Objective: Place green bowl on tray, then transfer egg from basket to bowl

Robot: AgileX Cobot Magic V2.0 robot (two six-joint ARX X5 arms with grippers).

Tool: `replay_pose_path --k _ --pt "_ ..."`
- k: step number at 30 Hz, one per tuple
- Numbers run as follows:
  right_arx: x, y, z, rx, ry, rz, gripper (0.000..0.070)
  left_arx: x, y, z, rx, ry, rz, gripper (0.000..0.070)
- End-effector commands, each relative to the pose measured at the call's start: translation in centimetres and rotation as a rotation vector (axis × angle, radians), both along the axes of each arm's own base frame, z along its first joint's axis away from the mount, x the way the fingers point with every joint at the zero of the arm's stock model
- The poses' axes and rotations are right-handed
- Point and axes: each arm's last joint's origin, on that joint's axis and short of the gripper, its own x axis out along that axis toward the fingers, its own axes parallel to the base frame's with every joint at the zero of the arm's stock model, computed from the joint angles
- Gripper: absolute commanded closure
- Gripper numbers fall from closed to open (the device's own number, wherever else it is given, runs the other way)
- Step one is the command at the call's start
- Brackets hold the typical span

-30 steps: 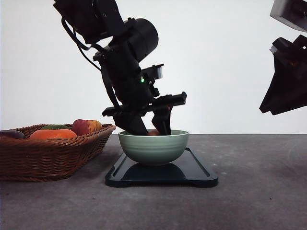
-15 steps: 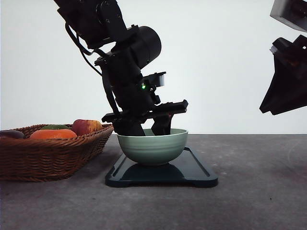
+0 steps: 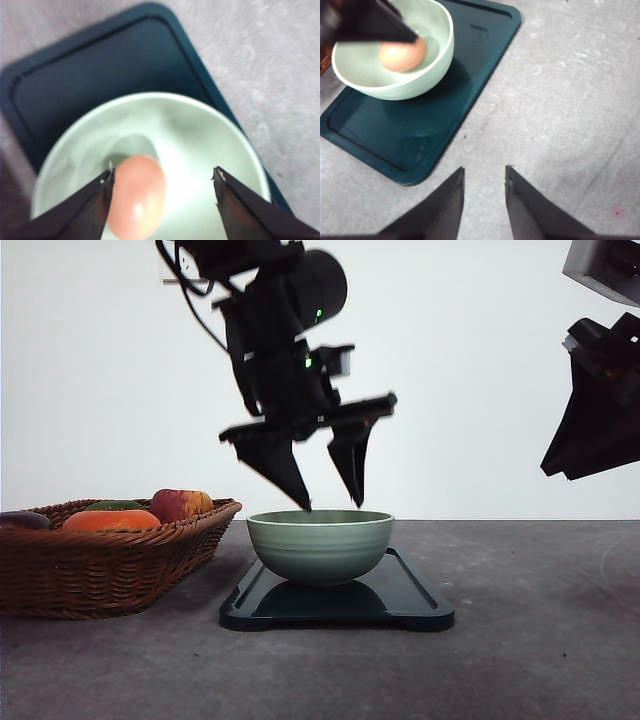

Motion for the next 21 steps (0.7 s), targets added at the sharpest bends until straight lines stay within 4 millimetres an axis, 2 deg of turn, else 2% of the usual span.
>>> replay_pose_path --k 1,8,12,21 --pt "0.1 0.1 0.1 0.002 -0.007 0.006 0.0544 0.2 -0.2 0.7 0.016 -0.012 -0.028 0.0302" --pt "0.1 0.1 0.1 0.005 -0.005 0.006 0.0544 -0.9 1.8 3.8 0.028 -0.020 -0.028 0.0303" --pt "0.1 0.1 0.1 0.008 -0.003 0.003 0.0544 -2.4 3.2 5.2 0.023 -0.057 -0.049 0.0308" --pt "0.1 0.1 0.1 0.010 -0.002 0.001 0.0544 -7.1 8.0 6.0 -0.038 -0.135 -0.033 0.0308"
